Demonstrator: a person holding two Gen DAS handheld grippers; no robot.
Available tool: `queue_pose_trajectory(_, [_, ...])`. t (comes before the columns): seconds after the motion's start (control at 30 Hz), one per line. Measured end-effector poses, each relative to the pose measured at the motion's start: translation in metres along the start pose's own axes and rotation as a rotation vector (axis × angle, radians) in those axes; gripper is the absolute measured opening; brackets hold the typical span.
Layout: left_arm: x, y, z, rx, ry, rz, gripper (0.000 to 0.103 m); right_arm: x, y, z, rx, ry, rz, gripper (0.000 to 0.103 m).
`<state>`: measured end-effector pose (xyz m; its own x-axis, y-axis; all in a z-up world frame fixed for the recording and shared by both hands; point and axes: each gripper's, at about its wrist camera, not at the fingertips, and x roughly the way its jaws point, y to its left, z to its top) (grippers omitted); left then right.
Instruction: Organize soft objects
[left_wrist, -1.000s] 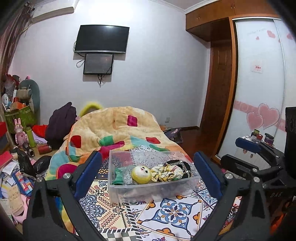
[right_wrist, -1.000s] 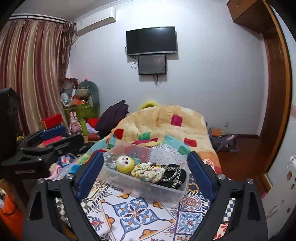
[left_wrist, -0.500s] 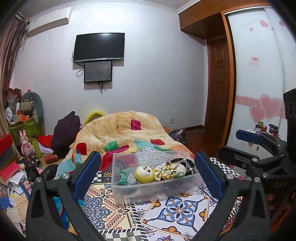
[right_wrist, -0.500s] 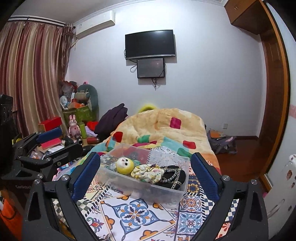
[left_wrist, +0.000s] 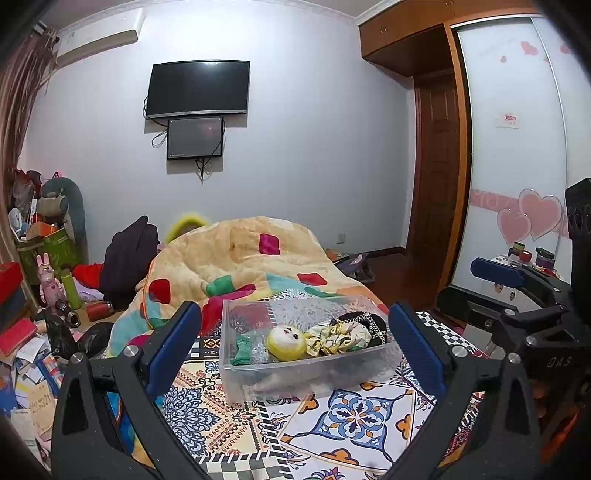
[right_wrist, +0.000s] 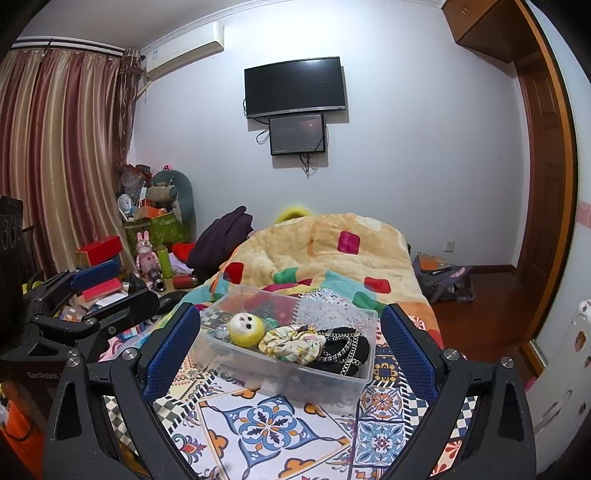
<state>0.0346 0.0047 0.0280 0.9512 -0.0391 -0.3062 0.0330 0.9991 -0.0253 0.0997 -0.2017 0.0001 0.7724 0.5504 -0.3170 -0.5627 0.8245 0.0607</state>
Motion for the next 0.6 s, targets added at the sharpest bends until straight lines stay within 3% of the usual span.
queue_pose_trajectory(0.6, [0.0028,-0.0003,-0.0018,-0.006,0.007,-0.009,0.102,-0.0028,0.0035,0.0013,0.0,-0.007,0.009,0.098])
